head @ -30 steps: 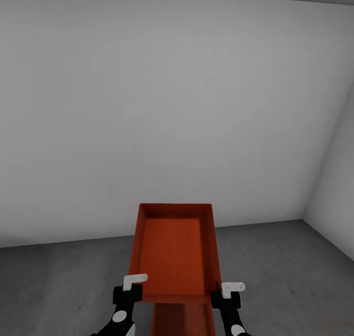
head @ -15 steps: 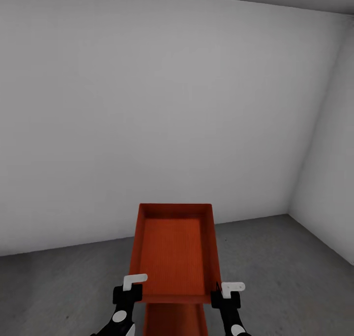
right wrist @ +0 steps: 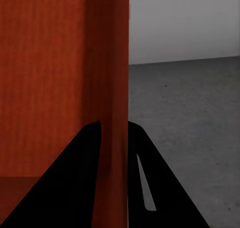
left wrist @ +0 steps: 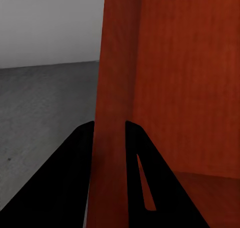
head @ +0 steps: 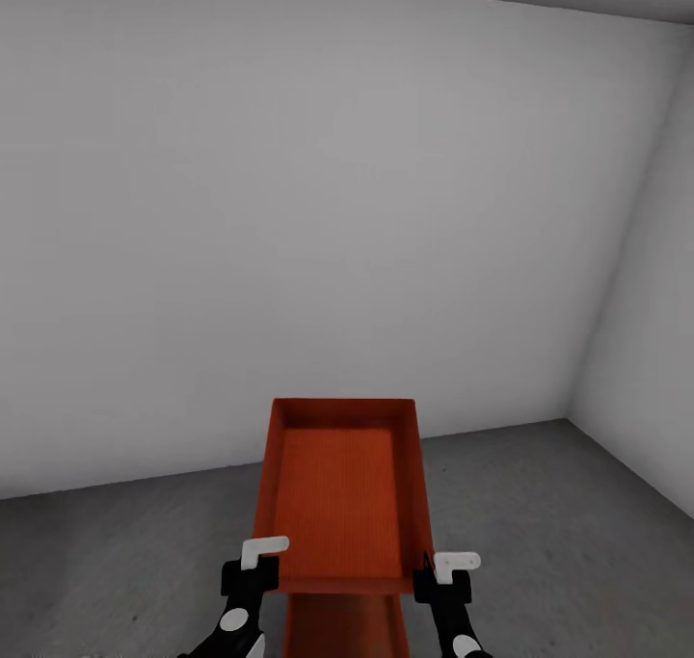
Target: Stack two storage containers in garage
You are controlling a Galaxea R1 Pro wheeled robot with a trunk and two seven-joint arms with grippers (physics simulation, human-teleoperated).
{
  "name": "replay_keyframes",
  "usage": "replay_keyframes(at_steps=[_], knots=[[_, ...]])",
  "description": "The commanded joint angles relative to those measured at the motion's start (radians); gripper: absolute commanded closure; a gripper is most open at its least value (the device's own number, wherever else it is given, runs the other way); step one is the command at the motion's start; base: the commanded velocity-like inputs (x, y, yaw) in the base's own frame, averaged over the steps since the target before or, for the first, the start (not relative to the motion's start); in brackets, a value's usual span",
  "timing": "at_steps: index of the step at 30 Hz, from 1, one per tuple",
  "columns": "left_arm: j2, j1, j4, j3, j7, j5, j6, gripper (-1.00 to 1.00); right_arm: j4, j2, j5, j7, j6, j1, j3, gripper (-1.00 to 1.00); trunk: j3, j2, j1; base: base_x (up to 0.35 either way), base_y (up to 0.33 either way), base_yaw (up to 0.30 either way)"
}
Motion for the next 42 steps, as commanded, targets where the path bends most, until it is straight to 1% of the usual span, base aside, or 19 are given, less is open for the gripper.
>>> replay_keyframes(at_steps=[1, 19, 32, 42], knots=[[0.001, -0.001, 0.003, -0.001, 0.010, 0.024, -0.005, 1.00, -0.023, 0.000, -0.013, 0.001, -0.042, -0.002, -0.038, 1.00, -0.003, -0.002, 0.000, 0.000, 0.000, 0.103], [0.001, -0.001, 0.003, -0.001, 0.010, 0.024, -0.005, 1.00, -0.023, -0.001, -0.013, 0.001, -0.042, -0.002, -0.039, 1.00, -0.029, -0.002, 0.000, 0.000, 0.000, 0.110], [0.001, -0.001, 0.003, -0.001, 0.010, 0.024, -0.005, 1.00, -0.023, 0.000, -0.013, 0.001, -0.043, -0.002, -0.040, 1.00, -0.049, -0.002, 0.000, 0.000, 0.000, 0.011], [0.001, -0.001, 0.004, -0.002, 0.010, 0.024, -0.005, 1.00, -0.023, 0.000, -0.013, 0.001, -0.043, -0.002, -0.040, 1.00, -0.054, -0.002, 0.000, 0.000, 0.000, 0.000]])
